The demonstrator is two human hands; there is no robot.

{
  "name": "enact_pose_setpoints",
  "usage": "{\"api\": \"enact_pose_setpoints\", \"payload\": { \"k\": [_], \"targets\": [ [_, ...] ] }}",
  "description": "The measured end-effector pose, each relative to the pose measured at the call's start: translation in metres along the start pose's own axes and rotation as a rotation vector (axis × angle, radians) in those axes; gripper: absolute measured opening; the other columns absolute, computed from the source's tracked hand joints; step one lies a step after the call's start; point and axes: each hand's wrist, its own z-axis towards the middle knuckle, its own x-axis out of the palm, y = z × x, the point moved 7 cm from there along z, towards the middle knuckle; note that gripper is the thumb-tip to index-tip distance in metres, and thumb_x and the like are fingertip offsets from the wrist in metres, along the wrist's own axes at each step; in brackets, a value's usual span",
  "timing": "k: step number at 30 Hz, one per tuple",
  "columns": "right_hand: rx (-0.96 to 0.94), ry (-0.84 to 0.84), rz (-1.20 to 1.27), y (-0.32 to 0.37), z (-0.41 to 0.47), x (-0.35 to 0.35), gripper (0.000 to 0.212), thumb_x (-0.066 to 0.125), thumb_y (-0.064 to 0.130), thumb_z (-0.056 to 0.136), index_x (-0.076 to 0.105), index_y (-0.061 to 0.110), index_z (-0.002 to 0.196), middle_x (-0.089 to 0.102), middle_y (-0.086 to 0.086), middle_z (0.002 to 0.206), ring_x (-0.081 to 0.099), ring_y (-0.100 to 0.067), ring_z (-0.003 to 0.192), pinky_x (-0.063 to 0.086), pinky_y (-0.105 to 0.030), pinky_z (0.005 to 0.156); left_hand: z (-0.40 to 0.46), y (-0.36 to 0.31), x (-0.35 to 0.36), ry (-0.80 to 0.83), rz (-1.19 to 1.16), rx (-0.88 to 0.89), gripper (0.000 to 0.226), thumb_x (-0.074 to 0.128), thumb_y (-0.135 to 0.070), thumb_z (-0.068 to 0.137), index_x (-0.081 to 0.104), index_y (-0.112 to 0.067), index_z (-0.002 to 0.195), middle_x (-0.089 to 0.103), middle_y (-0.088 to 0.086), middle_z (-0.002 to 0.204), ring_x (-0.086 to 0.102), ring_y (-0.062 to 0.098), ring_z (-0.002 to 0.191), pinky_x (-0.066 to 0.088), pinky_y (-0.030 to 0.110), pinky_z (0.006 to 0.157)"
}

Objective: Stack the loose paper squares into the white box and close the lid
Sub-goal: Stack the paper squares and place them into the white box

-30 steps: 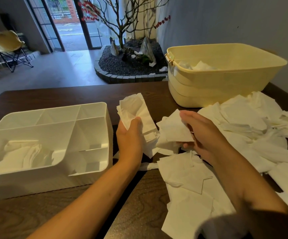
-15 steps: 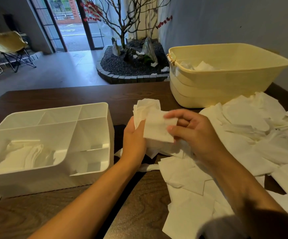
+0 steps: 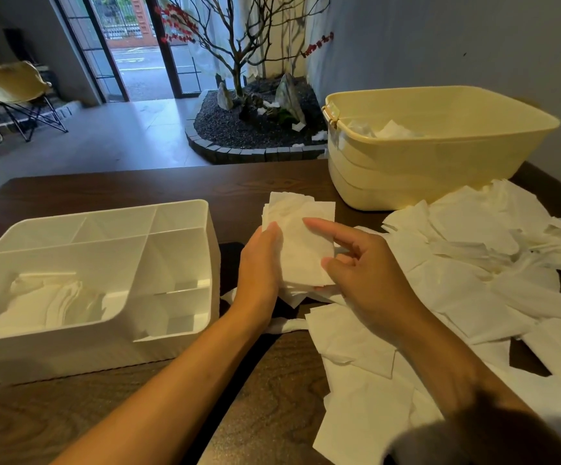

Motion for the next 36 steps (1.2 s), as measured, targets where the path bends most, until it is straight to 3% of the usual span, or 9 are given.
{"api": "enact_pose_setpoints", "payload": {
  "k": [4,6,10,14,17,22,26,30,36],
  "targets": [
    [-0.006,-0.037,0.035,-0.002,0.004,0.001,0.069,0.058,-0.005,0.092,0.057,0.057,0.123,0.048,0.037,0.125,0.051,-0.014,0.130,0.060,-0.040,0.089,-0.002,0.001,0.003,0.080,0.010,0.016,0.050,0.054,-0.048,0.091,0.057,-0.022,0.134,0.069,0.008,0.121,0.067,0.027,0.111,0.057,0.047,0.095],
    [-0.010,-0.063,0.083,-0.006,0.005,0.001,0.077,0.059,-0.009,0.090,0.050,0.055,0.132,0.055,0.019,0.134,0.058,-0.016,0.124,0.059,-0.044,0.089,-0.003,-0.002,0.004,0.123,0.090,0.111,0.042,0.058,-0.031,0.098,0.054,-0.020,0.138,0.068,0.003,0.124,0.066,0.019,0.112,0.058,0.035,0.091],
    [-0.109,-0.113,-0.135,-0.006,0.005,-0.002,0.083,0.067,0.005,0.090,0.034,0.062,0.140,0.066,-0.012,0.115,0.068,-0.029,0.091,0.060,-0.052,0.076,-0.007,-0.007,0.005,0.156,0.183,0.180,0.044,0.059,-0.005,0.094,0.054,-0.020,0.135,0.069,-0.004,0.118,0.067,0.008,0.105,0.057,0.022,0.079],
    [-0.172,-0.155,-0.213,0.003,0.005,-0.014,0.090,0.075,0.015,0.083,0.026,0.057,0.146,0.047,0.010,0.141,0.056,-0.008,0.117,0.057,-0.040,0.091,-0.017,-0.019,0.014,0.223,0.350,0.187,0.040,0.059,-0.004,0.091,0.054,-0.023,0.126,0.066,-0.006,0.113,0.064,0.010,0.100,0.055,0.023,0.079],
    [-0.162,-0.032,-0.159,0.010,0.006,-0.022,0.103,0.076,0.004,0.079,0.019,0.054,0.149,0.043,0.009,0.142,0.050,0.007,0.116,0.052,-0.020,0.089,-0.027,-0.032,0.025,0.383,0.630,0.138,0.038,0.062,-0.011,0.091,0.048,-0.024,0.123,0.059,-0.006,0.111,0.060,0.009,0.097,0.051,0.021,0.075],
    [-0.152,0.283,-0.291,0.034,-0.003,0.003,0.096,0.082,0.000,0.075,0.035,0.038,0.150,0.062,0.003,0.120,0.062,-0.006,0.104,0.052,-0.019,0.084,-0.053,-0.065,0.007,0.559,1.016,0.128,0.044,0.071,-0.016,0.086,0.045,-0.026,0.119,0.062,-0.004,0.106,0.063,0.012,0.095,0.057,0.029,0.077],
    [-0.167,0.313,-0.349,0.050,-0.021,0.033,0.080,0.079,-0.001,0.075,0.051,0.035,0.141,0.062,0.011,0.114,0.061,-0.002,0.094,0.054,-0.019,0.078,-0.077,-0.083,-0.031,0.506,1.095,0.199,0.047,0.074,-0.014,0.082,0.046,-0.031,0.116,0.063,-0.003,0.104,0.064,0.012,0.087,0.053,0.025,0.067],
    [-0.147,0.307,-0.299,0.046,-0.047,0.064,0.066,0.075,0.007,0.084,0.051,0.032,0.140,0.059,0.014,0.126,0.058,-0.001,0.108,0.053,-0.016,0.087,-0.104,-0.087,-0.079,0.367,1.113,0.298,0.041,0.072,-0.015,0.084,0.051,-0.036,0.112,0.065,-0.006,0.105,0.062,0.011,0.084,0.050,0.024,0.067],
    [-0.037,-0.010,-0.103,0.023,-0.085,0.101,0.045,0.061,0.001,0.091,0.059,0.034,0.123,0.063,0.013,0.116,0.059,-0.002,0.105,0.049,-0.005,0.070,-0.133,-0.056,-0.141,0.131,0.842,0.385,0.040,0.071,-0.011,0.088,0.054,-0.032,0.118,0.066,-0.013,0.110,0.063,0.000,0.099,0.053,0.019,0.082]
  ]
}}
